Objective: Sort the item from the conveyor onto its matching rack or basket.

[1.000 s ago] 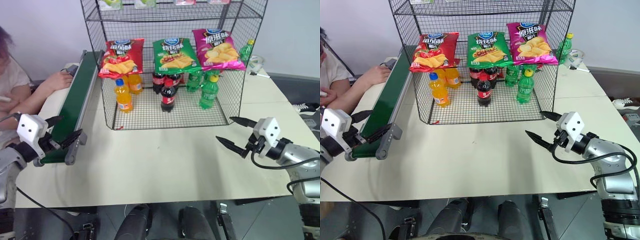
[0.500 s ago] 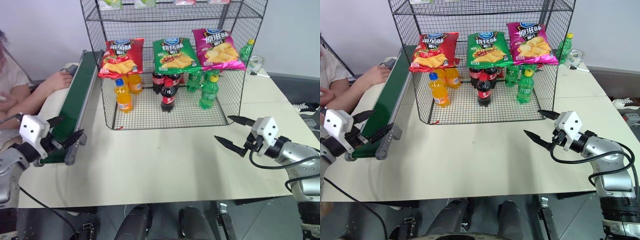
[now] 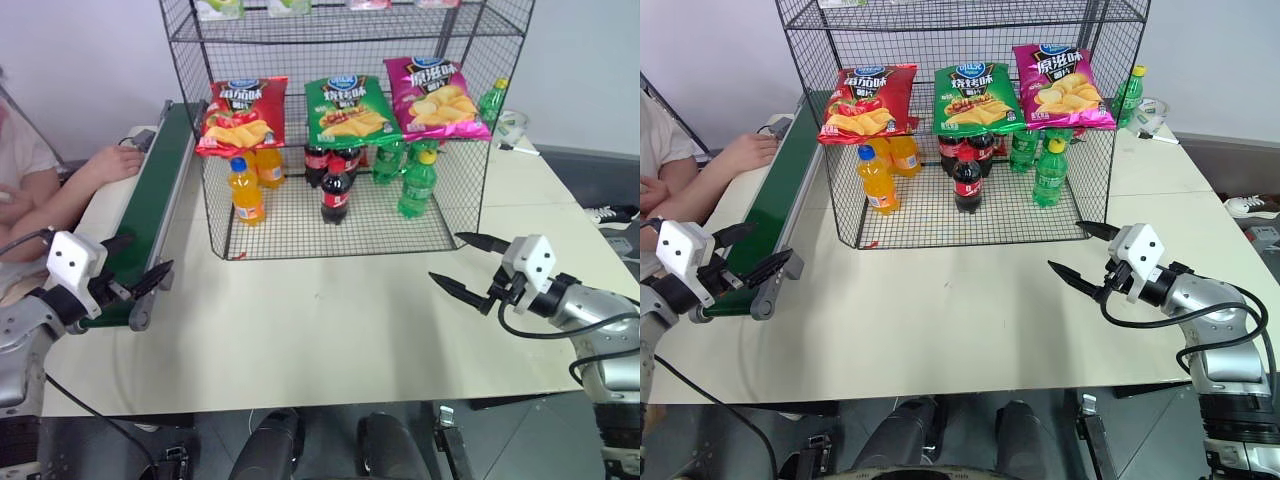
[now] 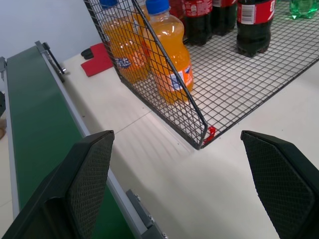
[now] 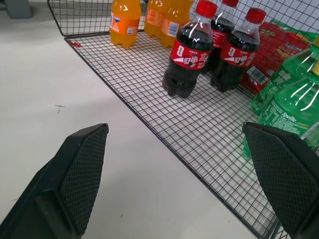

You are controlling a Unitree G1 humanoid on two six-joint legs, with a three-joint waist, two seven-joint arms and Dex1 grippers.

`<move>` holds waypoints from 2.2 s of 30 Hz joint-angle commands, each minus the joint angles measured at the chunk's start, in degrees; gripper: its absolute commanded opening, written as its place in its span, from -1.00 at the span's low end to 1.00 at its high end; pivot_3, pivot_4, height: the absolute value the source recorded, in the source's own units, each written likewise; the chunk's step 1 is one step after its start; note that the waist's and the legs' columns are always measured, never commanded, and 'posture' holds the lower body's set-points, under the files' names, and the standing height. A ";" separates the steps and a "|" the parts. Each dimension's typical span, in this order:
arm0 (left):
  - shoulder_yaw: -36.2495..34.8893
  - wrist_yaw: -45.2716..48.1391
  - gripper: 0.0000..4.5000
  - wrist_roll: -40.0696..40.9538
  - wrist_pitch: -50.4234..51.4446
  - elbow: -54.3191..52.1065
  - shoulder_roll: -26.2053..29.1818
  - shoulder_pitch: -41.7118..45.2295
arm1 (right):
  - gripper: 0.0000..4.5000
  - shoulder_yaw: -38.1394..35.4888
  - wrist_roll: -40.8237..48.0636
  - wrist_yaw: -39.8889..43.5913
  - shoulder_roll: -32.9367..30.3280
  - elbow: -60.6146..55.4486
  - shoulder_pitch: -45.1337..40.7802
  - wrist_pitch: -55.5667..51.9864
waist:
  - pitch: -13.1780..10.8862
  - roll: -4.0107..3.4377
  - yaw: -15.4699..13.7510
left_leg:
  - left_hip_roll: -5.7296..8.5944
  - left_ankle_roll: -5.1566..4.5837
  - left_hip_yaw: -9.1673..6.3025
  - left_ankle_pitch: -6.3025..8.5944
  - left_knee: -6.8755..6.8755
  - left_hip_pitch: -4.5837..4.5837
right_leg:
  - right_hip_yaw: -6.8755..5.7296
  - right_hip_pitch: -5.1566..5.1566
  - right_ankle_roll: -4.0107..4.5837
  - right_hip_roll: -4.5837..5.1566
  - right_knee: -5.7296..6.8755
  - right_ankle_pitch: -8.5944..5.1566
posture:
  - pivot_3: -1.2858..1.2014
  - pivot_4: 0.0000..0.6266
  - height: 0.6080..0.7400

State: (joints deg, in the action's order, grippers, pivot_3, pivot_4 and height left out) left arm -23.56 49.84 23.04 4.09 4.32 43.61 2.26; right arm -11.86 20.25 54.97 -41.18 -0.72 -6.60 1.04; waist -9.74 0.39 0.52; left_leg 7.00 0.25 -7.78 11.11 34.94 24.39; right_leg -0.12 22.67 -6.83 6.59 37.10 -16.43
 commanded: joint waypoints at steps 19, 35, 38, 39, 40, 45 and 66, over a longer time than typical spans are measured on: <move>-0.86 -0.13 0.89 -0.16 -2.25 -0.38 -0.63 -0.77 | 1.00 -0.70 -0.07 0.89 -0.15 1.21 -1.37 2.40 | -0.01 -0.02 0.00 | 0.00 0.00 0.00 0.00 -0.01 0.00 | 0.00 0.01 0.00 0.00 0.00 0.00 | 0.03 -0.52 1.00; -2.07 0.47 0.89 4.30 2.15 -3.03 -1.33 -2.16 | 1.00 -0.22 -0.65 1.76 -0.13 2.53 -2.76 2.95 | -0.04 -0.04 0.03 | 0.00 0.00 0.00 0.00 -0.02 0.01 | 0.01 0.02 0.00 0.00 -0.01 0.00 | 0.03 -0.52 1.00; -2.27 1.23 0.89 5.31 3.71 -3.49 -0.89 -2.74 | 1.00 0.06 -0.78 1.80 0.00 2.98 -3.22 3.11 | -0.04 -0.04 0.01 | 0.00 0.00 0.00 0.00 -0.01 0.01 | 0.01 0.01 0.00 0.01 -0.01 -0.01 | 0.03 -0.52 1.00; -2.47 1.66 0.89 5.53 3.69 -3.72 -0.72 -3.02 | 1.00 0.11 -0.55 1.91 0.16 2.98 -3.36 3.12 | -0.04 -0.04 0.03 | 0.00 0.00 0.00 0.00 -0.01 0.01 | 0.00 0.01 0.00 0.01 -0.01 -0.01 | 0.03 -0.52 1.00; -2.61 1.75 0.89 5.37 3.21 -3.83 -0.73 -3.13 | 1.00 0.22 -0.36 2.22 0.24 2.87 -3.37 3.32 | -0.05 -0.05 0.03 | 0.00 0.00 0.00 0.00 -0.02 0.02 | 0.01 0.01 0.00 0.01 -0.01 -0.01 | 0.03 -0.52 1.00; -2.40 0.45 0.89 3.30 1.80 -3.28 -0.79 -2.76 | 1.00 0.01 0.37 2.68 0.43 2.18 -2.95 3.42 | -0.05 -0.06 0.02 | 0.00 0.00 0.00 0.00 -0.08 0.02 | 0.01 0.04 0.01 0.02 -0.03 -0.01 | 0.03 -0.52 1.00; -3.18 -1.03 0.89 2.38 0.93 -4.14 -1.55 -4.63 | 1.00 0.64 -0.11 3.14 0.15 2.30 -3.72 3.07 | -0.07 -0.08 0.05 | 0.00 0.00 0.01 0.00 -0.13 0.02 | 0.02 0.06 0.00 0.02 -0.05 -0.01 | 0.03 -0.52 1.00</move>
State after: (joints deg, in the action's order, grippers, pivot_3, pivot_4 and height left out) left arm -24.46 49.39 24.48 5.61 2.10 41.61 -2.29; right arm -10.90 19.38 57.92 -40.92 2.61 -9.20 3.35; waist -9.82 0.31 0.57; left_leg 7.00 0.26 -7.78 11.12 34.81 24.41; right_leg -0.10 22.74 -6.82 6.60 37.04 -16.44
